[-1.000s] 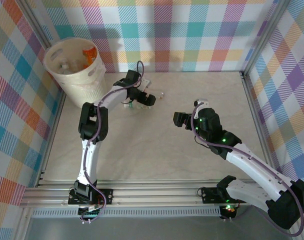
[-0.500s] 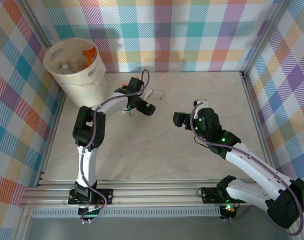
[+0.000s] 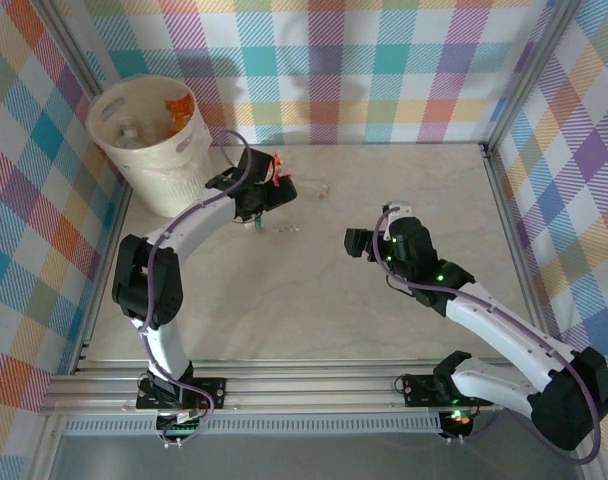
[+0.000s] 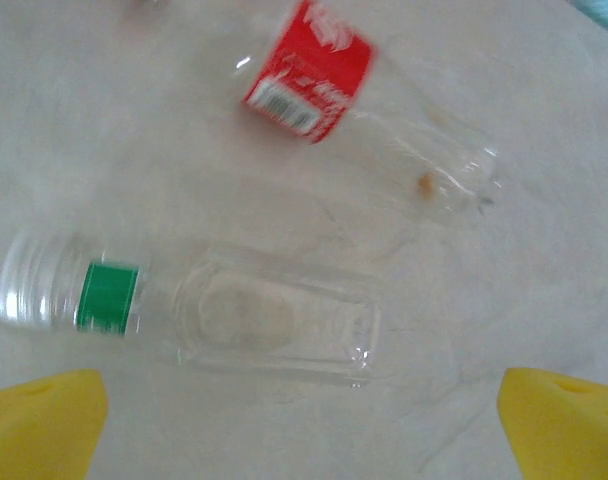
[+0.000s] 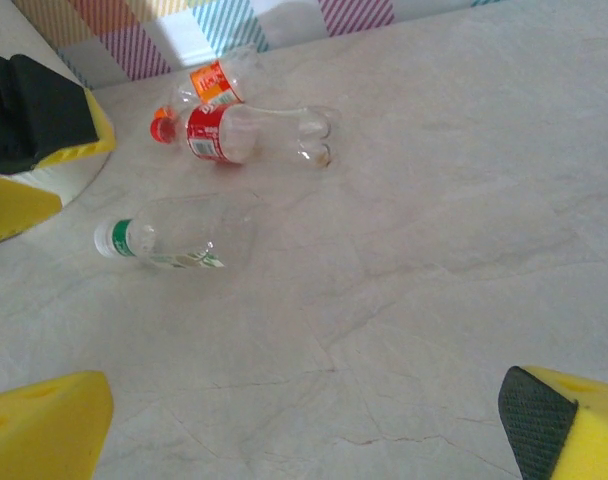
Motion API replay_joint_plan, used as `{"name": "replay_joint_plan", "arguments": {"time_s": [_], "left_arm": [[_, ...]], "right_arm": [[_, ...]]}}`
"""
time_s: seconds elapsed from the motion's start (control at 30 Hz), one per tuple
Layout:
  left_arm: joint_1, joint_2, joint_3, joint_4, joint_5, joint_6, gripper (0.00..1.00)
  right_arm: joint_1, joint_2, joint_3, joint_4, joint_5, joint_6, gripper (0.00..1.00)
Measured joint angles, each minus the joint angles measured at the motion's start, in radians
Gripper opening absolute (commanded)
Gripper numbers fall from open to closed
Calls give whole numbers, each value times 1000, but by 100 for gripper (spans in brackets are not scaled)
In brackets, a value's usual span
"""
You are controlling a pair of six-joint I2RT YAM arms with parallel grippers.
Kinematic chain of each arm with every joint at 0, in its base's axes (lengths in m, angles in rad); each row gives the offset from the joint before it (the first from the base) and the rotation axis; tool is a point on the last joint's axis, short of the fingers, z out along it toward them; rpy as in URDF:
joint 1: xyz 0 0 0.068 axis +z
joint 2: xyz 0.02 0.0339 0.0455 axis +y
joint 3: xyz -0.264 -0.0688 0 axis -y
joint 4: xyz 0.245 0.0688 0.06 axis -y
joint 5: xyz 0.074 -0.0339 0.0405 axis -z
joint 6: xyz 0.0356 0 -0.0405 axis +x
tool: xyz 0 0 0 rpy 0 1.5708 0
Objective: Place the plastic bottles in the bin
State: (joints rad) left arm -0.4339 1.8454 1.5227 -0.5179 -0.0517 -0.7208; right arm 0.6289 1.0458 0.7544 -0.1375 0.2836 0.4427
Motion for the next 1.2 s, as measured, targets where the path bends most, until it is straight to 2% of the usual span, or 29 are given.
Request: {"name": "replay_joint_plan", "arguments": {"time_s": [0.1, 0.2, 0.43, 0.5, 0.63, 0.7, 0.77, 0.93, 1.0, 1.2], "left_arm": [[-16, 81, 70, -109, -37, -200, 100], [-23, 194, 193, -193, -45, -339, 100], [-24, 327, 256, -239, -43, -573, 100], [-25, 359, 265, -239, -43, -618, 97], [-26, 415, 304, -269, -39, -655, 83], [-27, 415, 307, -259, -38, -661, 67], [-29, 410, 287, -246, -44, -668, 60], [-31, 353, 196, -177, -51, -658, 59], [-32, 315, 142, -156, -60, -640, 56], [-37, 164, 13, -153, -110, -486, 54]], "right_arm": [[0, 14, 1, 0, -4, -10, 100], [0, 13, 1, 1, -4, -10, 100], [0, -4, 1, -2, -3, -17, 100], [0, -18, 1, -4, 2, -22, 100], [0, -42, 1, -14, 11, -40, 100], [0, -55, 0, -17, 12, -55, 100], [0, -68, -3, -17, 6, -69, 100], [0, -74, -5, -14, -40, -110, 100], [0, -71, -5, -9, -75, -134, 100], [0, -27, -5, 32, -186, -202, 100]]}}
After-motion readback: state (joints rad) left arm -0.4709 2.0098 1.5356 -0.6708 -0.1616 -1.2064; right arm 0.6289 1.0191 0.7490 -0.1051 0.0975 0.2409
